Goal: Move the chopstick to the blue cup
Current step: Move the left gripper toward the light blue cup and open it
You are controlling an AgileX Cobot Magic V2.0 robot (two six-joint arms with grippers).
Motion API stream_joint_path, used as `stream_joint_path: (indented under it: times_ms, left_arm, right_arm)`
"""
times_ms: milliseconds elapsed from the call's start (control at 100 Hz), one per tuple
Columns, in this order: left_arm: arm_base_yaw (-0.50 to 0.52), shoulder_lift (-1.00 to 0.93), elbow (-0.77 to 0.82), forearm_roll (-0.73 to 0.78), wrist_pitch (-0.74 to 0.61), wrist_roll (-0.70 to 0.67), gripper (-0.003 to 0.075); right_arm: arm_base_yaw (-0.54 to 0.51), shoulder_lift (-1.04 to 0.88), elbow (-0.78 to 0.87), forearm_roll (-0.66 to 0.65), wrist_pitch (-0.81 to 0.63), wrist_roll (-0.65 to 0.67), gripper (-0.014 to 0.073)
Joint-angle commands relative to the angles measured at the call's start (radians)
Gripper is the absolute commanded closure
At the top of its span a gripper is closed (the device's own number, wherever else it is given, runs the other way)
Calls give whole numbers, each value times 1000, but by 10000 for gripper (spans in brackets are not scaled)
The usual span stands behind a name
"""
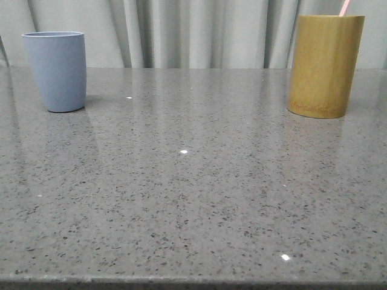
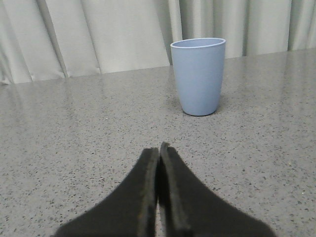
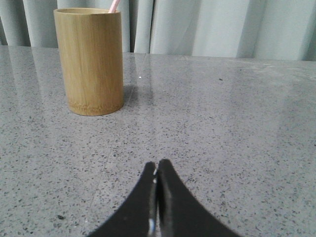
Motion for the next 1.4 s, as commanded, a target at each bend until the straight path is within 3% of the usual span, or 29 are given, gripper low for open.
stream_joint_path:
  times_ms: [0,150,350,430,560,820,1080,1390]
  left_arm:
    - [2,-35,8,-2,-79,-5,739]
    - [2,-35,8,-2,-79,-5,739]
    - [2,-35,-1,-34,-164,-5,739]
    - [2,-34,-34,-94,-156,-5,739]
    - [2,-15,-129,-108,-104,-5,739]
    - [2,189,-485,-197,247,-5,739]
    - [2,510,-839,-246,740,-5,739]
    - [2,698,-948,-273,786,-5,739]
  right_arm:
    - [-3,-19,0,1,-84,-6,661]
    - [-3,-19,-2,1,-114,-6,661]
    - [-3,-18,-18,1,-263,-6,661]
    - [-3,-10,-69,19,-196,19,661]
    - [-3,46,-223,44,32,34,661]
    - [-3,276,-571,44,357,34,661]
    - [-3,513,-861,44,644,33,661]
    - [-3,604,-923,44,693,33,661]
